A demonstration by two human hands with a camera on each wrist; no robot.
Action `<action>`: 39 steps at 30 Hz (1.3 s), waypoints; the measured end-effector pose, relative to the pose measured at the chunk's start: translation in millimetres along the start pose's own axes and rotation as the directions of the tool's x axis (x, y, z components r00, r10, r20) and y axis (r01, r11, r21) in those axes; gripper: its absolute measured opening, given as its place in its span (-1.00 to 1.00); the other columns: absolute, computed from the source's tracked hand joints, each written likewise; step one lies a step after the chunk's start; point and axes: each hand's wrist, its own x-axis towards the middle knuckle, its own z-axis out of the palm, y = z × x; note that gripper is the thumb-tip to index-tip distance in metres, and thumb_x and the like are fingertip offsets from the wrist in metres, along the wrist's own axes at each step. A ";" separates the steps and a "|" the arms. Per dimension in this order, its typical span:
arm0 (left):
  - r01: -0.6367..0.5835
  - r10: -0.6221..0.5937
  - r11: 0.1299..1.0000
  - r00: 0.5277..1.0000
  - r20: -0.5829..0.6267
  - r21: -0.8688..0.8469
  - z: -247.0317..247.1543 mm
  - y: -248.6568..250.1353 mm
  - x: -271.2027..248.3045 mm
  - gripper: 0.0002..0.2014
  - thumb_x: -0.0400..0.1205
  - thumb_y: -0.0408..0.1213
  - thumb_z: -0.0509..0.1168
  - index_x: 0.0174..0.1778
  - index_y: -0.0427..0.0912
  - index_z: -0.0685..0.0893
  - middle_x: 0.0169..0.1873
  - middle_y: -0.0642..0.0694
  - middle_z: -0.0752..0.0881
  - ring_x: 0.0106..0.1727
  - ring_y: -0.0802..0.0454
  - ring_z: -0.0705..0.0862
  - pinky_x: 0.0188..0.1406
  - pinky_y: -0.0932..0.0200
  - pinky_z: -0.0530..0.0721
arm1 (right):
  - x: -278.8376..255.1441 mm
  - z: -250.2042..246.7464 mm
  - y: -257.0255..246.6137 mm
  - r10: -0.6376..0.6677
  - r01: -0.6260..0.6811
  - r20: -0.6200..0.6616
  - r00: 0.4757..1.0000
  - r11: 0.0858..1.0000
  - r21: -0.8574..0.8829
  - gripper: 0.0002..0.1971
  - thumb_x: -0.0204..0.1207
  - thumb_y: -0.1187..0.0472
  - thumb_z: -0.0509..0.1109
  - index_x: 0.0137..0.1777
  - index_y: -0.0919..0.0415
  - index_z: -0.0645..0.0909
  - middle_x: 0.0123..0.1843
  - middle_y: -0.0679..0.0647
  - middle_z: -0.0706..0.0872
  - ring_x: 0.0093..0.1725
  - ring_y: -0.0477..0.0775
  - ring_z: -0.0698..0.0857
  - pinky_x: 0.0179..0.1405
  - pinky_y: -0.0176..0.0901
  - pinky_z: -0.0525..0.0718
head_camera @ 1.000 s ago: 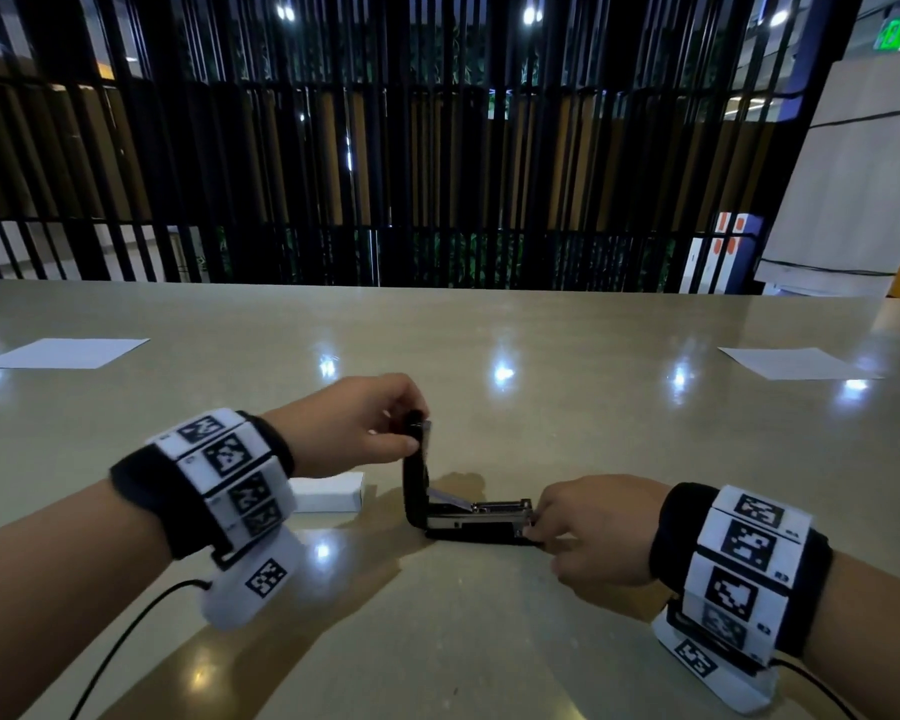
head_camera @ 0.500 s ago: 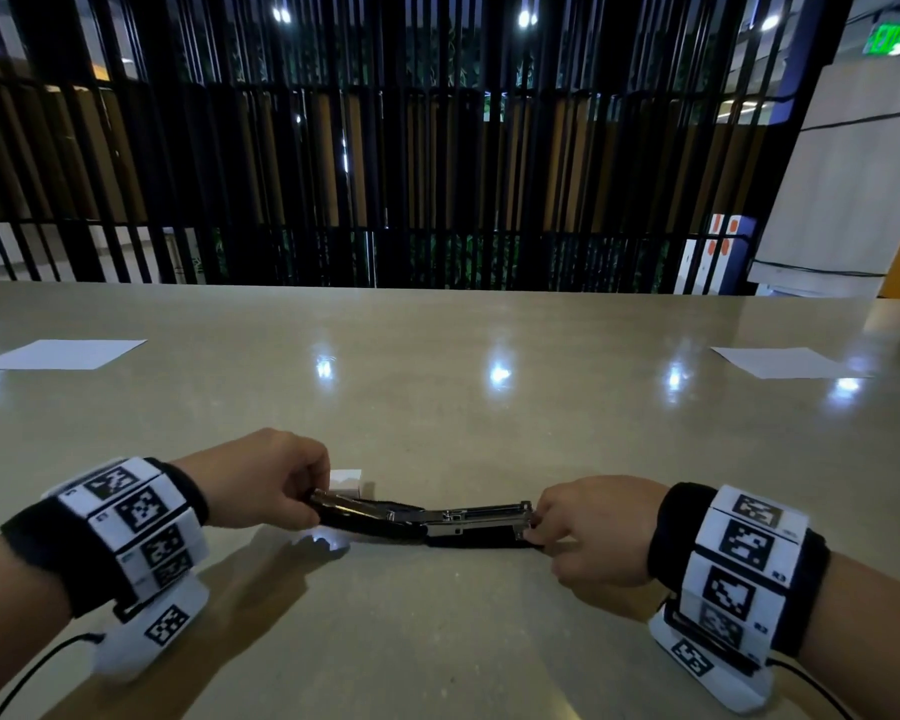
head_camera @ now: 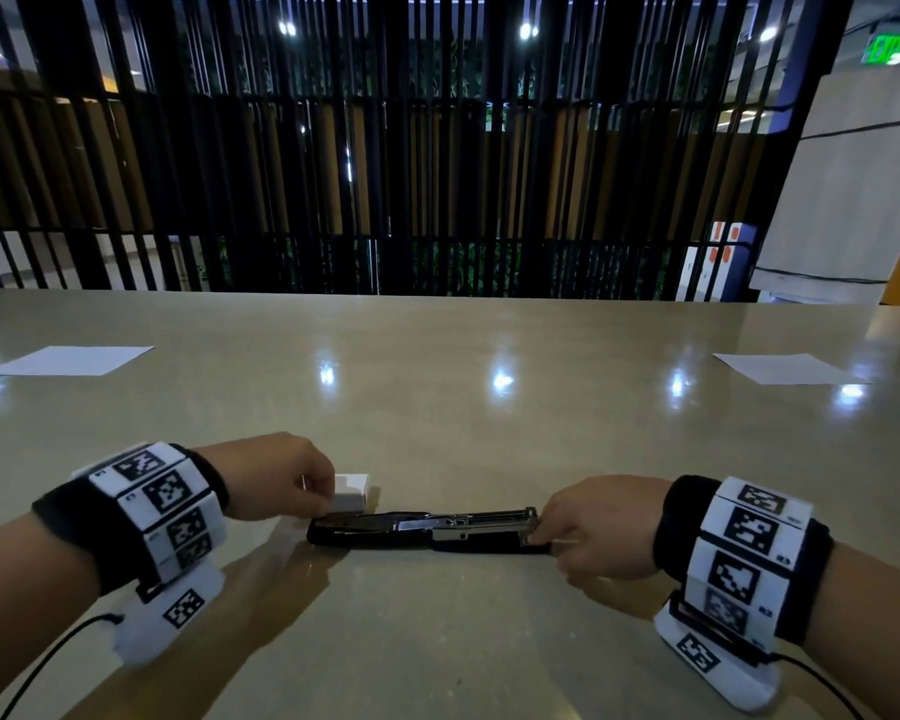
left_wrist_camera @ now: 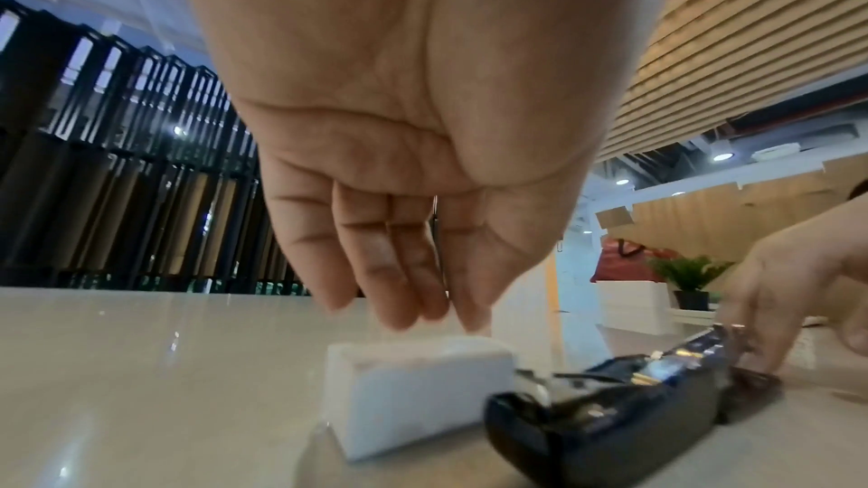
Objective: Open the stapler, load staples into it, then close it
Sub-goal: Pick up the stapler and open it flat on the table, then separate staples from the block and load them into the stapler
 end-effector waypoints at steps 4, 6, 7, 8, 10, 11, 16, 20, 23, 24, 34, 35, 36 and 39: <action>0.066 -0.063 0.997 0.994 -0.086 0.036 -10.1 -15.8 4.6 -0.74 0.56 -0.19 0.35 0.16 0.11 0.58 0.04 0.13 0.57 -0.01 0.19 0.62 -0.06 0.38 0.58 | 0.7 -4.5 -0.5 -0.001 0.001 -0.001 1.000 0.999 0.032 -0.56 0.64 0.05 0.16 0.52 -0.07 0.48 0.51 -0.09 0.53 0.45 0.02 0.51 0.46 -0.12 0.46; 0.123 -0.122 0.992 0.992 -0.028 0.039 -9.0 -26.7 6.8 -0.53 0.50 -0.11 0.43 0.31 0.15 0.46 0.13 0.12 0.52 0.04 0.18 0.63 -0.02 0.34 0.59 | 1.7 -6.8 -1.0 0.001 -0.001 -0.003 1.000 0.999 0.042 -0.59 0.65 0.04 0.17 0.48 -0.06 0.53 0.48 -0.09 0.56 0.42 0.02 0.54 0.44 -0.12 0.48; 0.145 -0.146 0.989 0.989 0.018 0.037 -7.0 -31.9 8.7 -0.44 0.46 -0.07 0.45 0.36 0.17 0.42 0.14 0.14 0.51 0.05 0.18 0.62 0.00 0.32 0.58 | 2.4 -7.7 -0.8 0.004 -0.004 -0.001 1.000 0.999 0.054 -0.60 0.65 0.04 0.17 0.46 -0.05 0.56 0.46 -0.09 0.59 0.40 0.02 0.56 0.43 -0.11 0.49; 0.159 -0.160 0.987 0.985 0.062 0.031 -4.3 -36.1 11.4 -0.39 0.44 -0.03 0.47 0.40 0.18 0.41 0.13 0.16 0.50 0.04 0.18 0.60 0.01 0.31 0.56 | 2.9 -8.6 -0.4 0.006 -0.006 0.002 1.000 0.998 0.069 -0.61 0.64 0.04 0.18 0.44 -0.04 0.58 0.44 -0.08 0.61 0.38 0.02 0.57 0.43 -0.10 0.50; 0.156 -0.156 0.988 0.980 0.121 0.011 1.6 -40.9 18.1 -0.40 0.43 0.02 0.47 0.39 0.16 0.45 0.09 0.19 0.54 0.01 0.18 0.58 0.01 0.32 0.50 | 3.0 -10.0 0.5 0.007 -0.008 0.002 1.000 0.996 0.094 -0.62 0.63 0.04 0.19 0.40 -0.03 0.62 0.42 -0.09 0.63 0.36 0.01 0.59 0.41 -0.11 0.52; 0.147 -0.146 0.989 0.981 0.129 -0.001 4.3 -40.9 21.3 -0.46 0.44 0.04 0.46 0.34 0.15 0.50 0.08 0.20 0.56 0.01 0.18 0.58 0.01 0.32 0.49 | 3.0 -10.4 1.0 0.008 -0.008 0.002 1.000 0.995 0.099 -0.63 0.63 0.03 0.19 0.39 -0.03 0.63 0.41 -0.09 0.64 0.35 0.01 0.60 0.39 -0.12 0.52; 0.102 -0.101 0.995 0.992 0.073 -0.012 5.4 -28.5 36.8 -0.71 0.49 0.12 0.38 0.05 0.14 0.56 -0.03 0.21 0.59 -0.01 0.18 0.58 -0.18 0.36 0.45 | 4.9 -10.6 4.1 -0.002 0.001 0.010 1.000 0.995 0.098 -0.64 0.62 0.01 0.20 0.35 -0.03 0.65 0.36 -0.10 0.67 0.30 0.00 0.62 0.36 -0.12 0.54; 0.078 -0.077 0.997 0.997 0.029 -0.014 -7.5 -9.2 55.5 -0.58 0.51 0.07 0.40 0.22 -0.04 0.60 0.08 0.07 0.64 0.07 0.09 0.60 -0.01 0.28 0.52 | 5.8 -14.8 8.1 0.007 -0.008 0.013 1.000 0.993 0.119 -0.70 0.59 0.01 0.26 0.16 0.06 0.74 0.17 -0.03 0.77 0.16 0.05 0.69 0.23 -0.06 0.64; 0.022 -0.022 0.999 1.000 -0.004 -0.035 -21.8 10.7 66.7 -0.56 0.51 0.00 0.42 0.25 -0.10 0.60 0.10 0.02 0.65 0.03 0.07 0.62 -0.01 0.23 0.61 | 8.6 -29.8 15.4 0.027 -0.018 -0.070 0.997 0.991 0.131 -0.81 0.57 0.06 0.28 -0.16 0.07 0.68 -0.16 -0.05 0.69 -0.11 0.02 0.65 -0.03 -0.14 0.62; 0.001 -0.002 0.998 1.000 -0.015 -0.058 -26.6 18.3 69.1 -0.57 0.51 -0.04 0.43 0.25 -0.11 0.59 0.07 0.04 0.64 0.00 0.07 0.64 -0.02 0.21 0.65 | 11.1 -36.9 17.0 0.033 -0.016 -0.115 0.993 0.990 0.144 -0.80 0.58 0.07 0.29 -0.27 0.03 0.59 -0.24 -0.07 0.62 -0.19 -0.01 0.59 -0.11 -0.17 0.58; -0.246 0.241 0.962 0.969 -0.052 -0.117 -44.9 88.5 85.0 -0.56 0.49 -0.18 0.47 0.29 -0.12 0.62 0.20 -0.02 0.71 0.01 0.07 0.63 0.00 0.22 0.55 | 55.5 -61.8 -6.7 -0.077 0.133 -0.361 0.929 0.982 0.134 -0.69 0.63 0.12 0.28 0.36 -0.01 0.55 0.25 0.00 0.63 0.14 0.06 0.65 0.13 -0.11 0.61; -0.262 0.258 0.957 0.965 -0.054 -0.124 -44.5 91.3 85.6 -0.55 0.48 -0.20 0.48 0.29 -0.13 0.62 0.20 -0.04 0.72 0.03 0.05 0.65 0.01 0.23 0.54 | 57.3 -61.2 -8.2 -0.097 0.149 -0.370 0.924 0.982 0.114 -0.69 0.63 0.11 0.28 0.36 0.01 0.57 0.25 0.03 0.63 0.14 0.08 0.66 0.12 -0.10 0.61; -0.272 0.267 0.953 0.962 -0.054 -0.132 -44.7 93.0 85.8 -0.55 0.48 -0.21 0.49 0.29 -0.15 0.62 0.19 -0.05 0.73 0.06 0.03 0.67 0.01 0.23 0.54 | 58.5 -60.7 -9.1 -0.113 0.162 -0.380 0.918 0.982 0.101 -0.70 0.63 0.11 0.29 0.33 0.03 0.60 0.23 0.06 0.64 0.12 0.09 0.67 0.10 -0.11 0.60; -0.275 0.270 0.948 0.961 -0.050 -0.162 -45.7 94.1 85.0 -0.54 0.47 -0.24 0.50 0.30 -0.18 0.61 0.18 -0.08 0.74 0.18 -0.03 0.70 0.03 0.24 0.53 | 61.1 -60.0 -7.9 -0.130 0.183 -0.418 0.899 0.979 0.090 -0.75 0.59 0.11 0.35 0.25 0.07 0.66 0.13 0.06 0.64 0.04 0.08 0.66 0.05 -0.15 0.60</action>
